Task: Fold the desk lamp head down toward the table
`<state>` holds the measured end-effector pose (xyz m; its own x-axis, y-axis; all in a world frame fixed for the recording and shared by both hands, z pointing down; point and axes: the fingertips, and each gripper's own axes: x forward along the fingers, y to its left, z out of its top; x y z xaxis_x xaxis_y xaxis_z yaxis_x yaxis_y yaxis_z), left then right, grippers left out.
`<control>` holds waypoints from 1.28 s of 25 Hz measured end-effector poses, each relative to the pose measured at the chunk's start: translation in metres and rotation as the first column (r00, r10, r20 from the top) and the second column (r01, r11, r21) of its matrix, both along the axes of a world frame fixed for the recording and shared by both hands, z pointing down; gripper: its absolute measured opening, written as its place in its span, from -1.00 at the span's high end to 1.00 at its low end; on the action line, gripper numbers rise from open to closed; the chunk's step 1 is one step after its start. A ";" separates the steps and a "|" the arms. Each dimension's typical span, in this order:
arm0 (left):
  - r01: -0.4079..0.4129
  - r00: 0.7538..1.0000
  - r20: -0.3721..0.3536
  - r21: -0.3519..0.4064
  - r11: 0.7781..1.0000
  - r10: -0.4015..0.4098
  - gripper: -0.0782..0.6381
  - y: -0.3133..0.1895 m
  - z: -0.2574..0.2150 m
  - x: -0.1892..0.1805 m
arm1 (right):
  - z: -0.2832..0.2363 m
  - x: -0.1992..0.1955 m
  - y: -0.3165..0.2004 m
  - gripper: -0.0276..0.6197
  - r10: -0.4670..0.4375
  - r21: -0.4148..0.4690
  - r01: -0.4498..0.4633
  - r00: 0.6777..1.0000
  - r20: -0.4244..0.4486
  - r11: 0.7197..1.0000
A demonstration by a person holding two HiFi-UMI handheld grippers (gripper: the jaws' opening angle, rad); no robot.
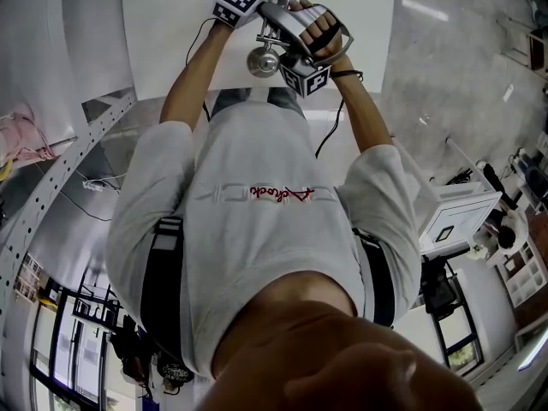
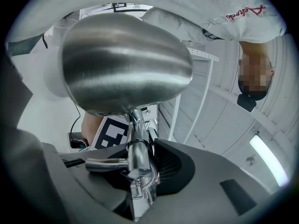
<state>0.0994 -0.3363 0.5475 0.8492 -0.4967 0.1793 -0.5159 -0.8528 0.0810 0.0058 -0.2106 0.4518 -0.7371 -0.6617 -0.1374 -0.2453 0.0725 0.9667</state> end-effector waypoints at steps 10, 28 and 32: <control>-0.033 0.999 0.030 0.046 0.998 0.032 0.28 0.008 -0.001 -0.012 | 0.017 0.021 0.002 0.28 0.067 -0.223 -0.050 0.995 0.067 0.973; 0.052 0.997 0.045 0.055 0.997 -0.055 0.53 0.032 0.007 -0.067 | 0.038 0.071 -0.010 0.87 0.281 -0.310 -0.245 0.957 0.075 0.919; 0.081 0.996 0.034 0.073 0.994 -0.084 0.70 0.036 0.001 -0.076 | 0.040 0.072 -0.012 0.87 0.301 -0.326 -0.260 0.950 0.083 0.909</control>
<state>0.0233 -0.3003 0.5486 0.7983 -0.5775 0.1712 -0.5863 -0.8101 0.0012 0.0779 -0.2229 0.4914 -0.5044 -0.8631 0.0251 -0.4198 0.2705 0.8663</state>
